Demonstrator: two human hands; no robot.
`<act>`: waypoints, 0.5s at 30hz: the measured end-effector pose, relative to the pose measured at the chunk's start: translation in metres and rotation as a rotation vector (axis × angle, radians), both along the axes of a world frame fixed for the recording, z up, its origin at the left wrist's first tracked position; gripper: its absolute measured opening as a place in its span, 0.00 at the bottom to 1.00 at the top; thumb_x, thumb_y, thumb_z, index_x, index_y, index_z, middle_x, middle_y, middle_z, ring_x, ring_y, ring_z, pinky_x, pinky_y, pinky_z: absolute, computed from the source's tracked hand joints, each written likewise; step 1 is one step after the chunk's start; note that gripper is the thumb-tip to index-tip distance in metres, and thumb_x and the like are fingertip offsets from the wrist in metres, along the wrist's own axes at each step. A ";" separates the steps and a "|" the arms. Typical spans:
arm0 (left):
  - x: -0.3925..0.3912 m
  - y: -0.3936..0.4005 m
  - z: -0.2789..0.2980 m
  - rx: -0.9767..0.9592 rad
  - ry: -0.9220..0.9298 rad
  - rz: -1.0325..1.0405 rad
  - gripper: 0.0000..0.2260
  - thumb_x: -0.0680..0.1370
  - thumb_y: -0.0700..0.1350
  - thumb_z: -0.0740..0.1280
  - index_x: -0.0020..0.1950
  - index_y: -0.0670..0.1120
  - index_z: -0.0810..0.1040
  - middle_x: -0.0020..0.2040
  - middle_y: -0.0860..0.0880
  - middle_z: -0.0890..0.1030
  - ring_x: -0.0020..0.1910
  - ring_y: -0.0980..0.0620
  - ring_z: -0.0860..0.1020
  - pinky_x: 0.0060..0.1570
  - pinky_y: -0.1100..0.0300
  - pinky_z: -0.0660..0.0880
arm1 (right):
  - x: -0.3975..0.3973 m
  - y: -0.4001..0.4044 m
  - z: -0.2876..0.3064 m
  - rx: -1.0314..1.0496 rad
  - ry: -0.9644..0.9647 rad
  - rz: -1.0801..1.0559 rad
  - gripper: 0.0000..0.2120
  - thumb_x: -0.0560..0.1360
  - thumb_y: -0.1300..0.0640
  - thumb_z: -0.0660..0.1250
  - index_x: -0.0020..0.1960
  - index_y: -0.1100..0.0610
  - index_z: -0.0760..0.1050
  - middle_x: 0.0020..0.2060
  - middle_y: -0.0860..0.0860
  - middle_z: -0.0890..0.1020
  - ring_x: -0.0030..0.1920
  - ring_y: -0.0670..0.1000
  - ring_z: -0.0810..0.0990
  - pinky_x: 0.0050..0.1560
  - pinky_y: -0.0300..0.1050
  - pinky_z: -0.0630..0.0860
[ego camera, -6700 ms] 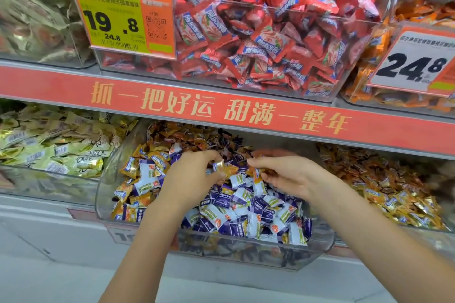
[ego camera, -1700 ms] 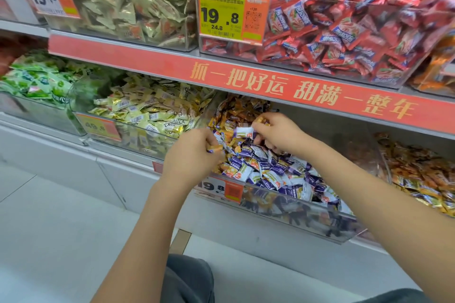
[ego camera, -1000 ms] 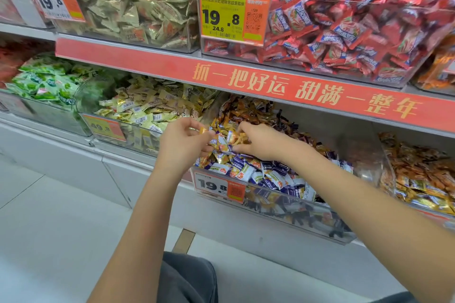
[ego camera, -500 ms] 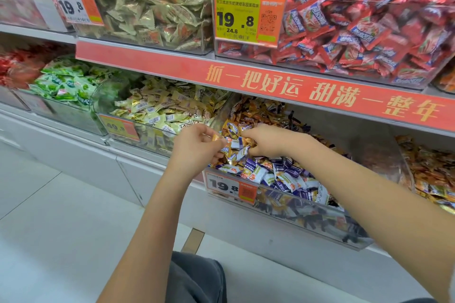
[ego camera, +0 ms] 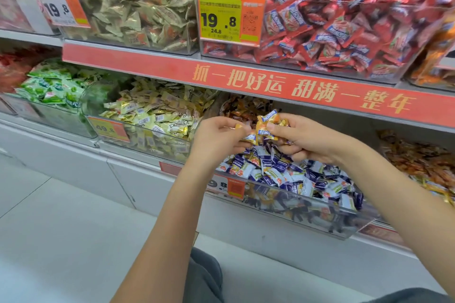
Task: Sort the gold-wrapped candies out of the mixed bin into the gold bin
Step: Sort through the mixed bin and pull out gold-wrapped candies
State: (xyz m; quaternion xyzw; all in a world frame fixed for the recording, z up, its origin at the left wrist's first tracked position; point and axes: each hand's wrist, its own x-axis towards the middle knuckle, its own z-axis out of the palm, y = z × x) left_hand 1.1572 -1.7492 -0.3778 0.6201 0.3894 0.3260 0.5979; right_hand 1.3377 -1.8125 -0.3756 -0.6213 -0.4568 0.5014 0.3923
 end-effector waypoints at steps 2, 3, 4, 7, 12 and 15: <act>0.010 -0.009 0.003 -0.012 -0.020 -0.044 0.04 0.75 0.41 0.71 0.47 0.41 0.80 0.43 0.45 0.83 0.38 0.50 0.84 0.39 0.63 0.81 | 0.001 -0.023 0.003 0.021 0.022 -0.061 0.06 0.80 0.52 0.61 0.53 0.53 0.72 0.30 0.48 0.67 0.24 0.44 0.56 0.20 0.33 0.52; 0.015 -0.016 0.003 -0.008 -0.017 -0.082 0.04 0.75 0.41 0.71 0.46 0.41 0.80 0.42 0.45 0.83 0.38 0.50 0.84 0.39 0.63 0.81 | 0.004 -0.036 0.004 0.028 0.014 -0.093 0.06 0.79 0.52 0.61 0.53 0.54 0.72 0.30 0.49 0.66 0.24 0.44 0.56 0.20 0.33 0.52; 0.020 -0.023 0.004 0.002 -0.011 -0.127 0.04 0.75 0.41 0.71 0.46 0.40 0.80 0.41 0.45 0.84 0.38 0.50 0.84 0.39 0.63 0.81 | 0.007 -0.051 0.006 0.035 0.000 -0.127 0.06 0.79 0.52 0.62 0.52 0.54 0.72 0.31 0.49 0.66 0.24 0.45 0.55 0.20 0.33 0.52; 0.037 -0.048 0.006 0.047 0.005 -0.252 0.05 0.75 0.41 0.71 0.47 0.40 0.81 0.38 0.44 0.83 0.36 0.53 0.83 0.37 0.64 0.80 | 0.023 -0.101 0.009 0.039 -0.031 -0.230 0.08 0.77 0.51 0.62 0.52 0.55 0.72 0.29 0.48 0.64 0.25 0.46 0.54 0.21 0.33 0.52; 0.076 -0.090 0.006 0.075 -0.026 -0.423 0.05 0.75 0.40 0.70 0.48 0.40 0.81 0.39 0.43 0.83 0.36 0.52 0.83 0.40 0.62 0.81 | 0.074 -0.180 0.007 -0.013 -0.046 -0.513 0.08 0.76 0.52 0.63 0.48 0.57 0.72 0.29 0.50 0.67 0.23 0.44 0.55 0.22 0.29 0.52; 0.107 -0.113 0.005 0.117 -0.014 -0.468 0.04 0.75 0.40 0.71 0.47 0.41 0.81 0.36 0.46 0.82 0.34 0.52 0.83 0.39 0.62 0.80 | 0.124 -0.206 -0.004 -0.028 -0.228 -0.657 0.06 0.78 0.53 0.63 0.45 0.55 0.71 0.30 0.52 0.66 0.20 0.43 0.58 0.20 0.30 0.55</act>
